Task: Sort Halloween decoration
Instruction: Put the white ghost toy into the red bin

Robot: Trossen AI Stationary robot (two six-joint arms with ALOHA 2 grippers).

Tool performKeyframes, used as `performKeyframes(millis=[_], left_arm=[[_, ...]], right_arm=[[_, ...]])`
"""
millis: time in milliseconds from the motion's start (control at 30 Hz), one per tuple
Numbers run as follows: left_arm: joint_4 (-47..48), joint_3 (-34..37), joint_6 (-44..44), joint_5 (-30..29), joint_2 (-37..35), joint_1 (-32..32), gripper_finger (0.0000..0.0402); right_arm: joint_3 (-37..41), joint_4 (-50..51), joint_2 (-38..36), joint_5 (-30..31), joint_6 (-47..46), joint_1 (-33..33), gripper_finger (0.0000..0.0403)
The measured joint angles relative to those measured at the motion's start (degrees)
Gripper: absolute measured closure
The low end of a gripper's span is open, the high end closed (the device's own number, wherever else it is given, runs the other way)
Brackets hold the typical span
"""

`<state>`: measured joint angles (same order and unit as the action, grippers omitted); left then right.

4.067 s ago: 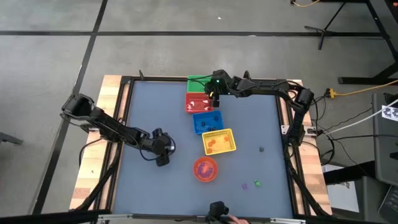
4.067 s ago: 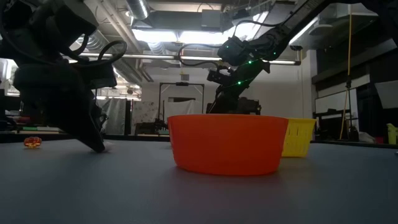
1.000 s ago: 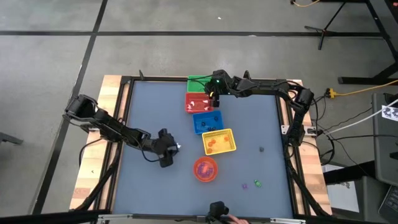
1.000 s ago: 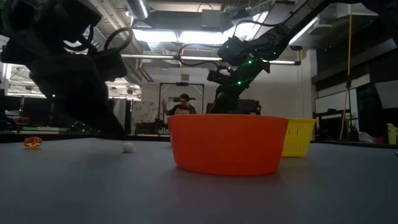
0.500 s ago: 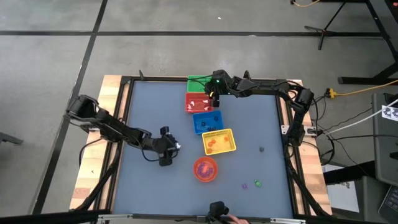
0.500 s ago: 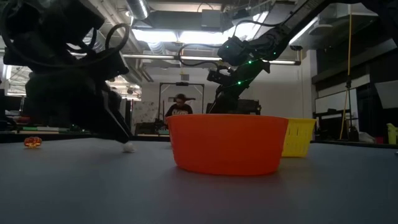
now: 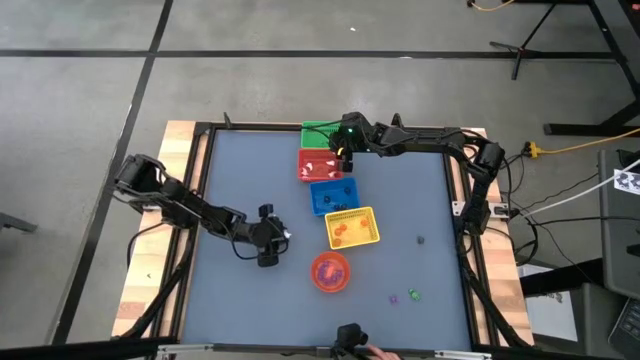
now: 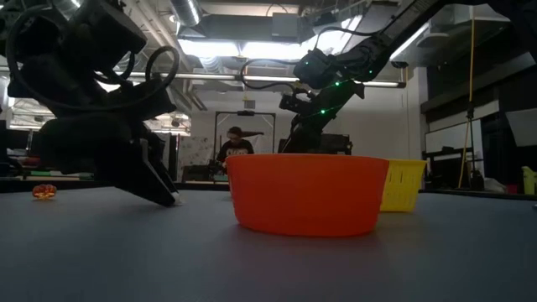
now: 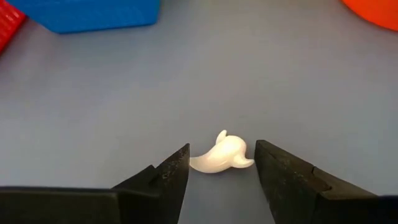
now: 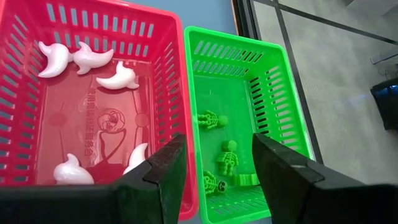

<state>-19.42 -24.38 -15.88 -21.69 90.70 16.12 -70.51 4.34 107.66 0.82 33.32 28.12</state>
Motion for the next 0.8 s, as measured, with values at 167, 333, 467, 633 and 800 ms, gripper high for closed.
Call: performKeyframes(millis=[167, 333, 467, 633, 800], left_arm=[[0.0, 0.0, -0.1, 0.4, 0.0, -0.5, 0.0229], [0.1, -0.1, -0.1, 1.6, 0.0, -1.9, 0.0245], [0.1, -0.1, -0.1, 3.6, 0.0, -2.9, 0.0265], [0.3, -0.1, -0.2, 3.8, 0.0, -3.4, 0.0288], [0.7, -0.1, -0.1, 4.4, 0.0, -3.4, 0.0302]], right_arm=[[0.0, 0.0, 0.0, 0.0, 0.0, 0.0, 0.0221], [0.0, 0.0, 0.0, 0.0, 0.0, 0.0, 0.0221], [0.0, 0.0, 0.0, 0.0, 0.0, 0.0, 0.0221], [0.0, 0.0, 0.0, 0.0, 0.0, 0.0, 0.0221], [0.0, 0.0, 0.0, 0.0, 0.0, 0.0, 0.0221]])
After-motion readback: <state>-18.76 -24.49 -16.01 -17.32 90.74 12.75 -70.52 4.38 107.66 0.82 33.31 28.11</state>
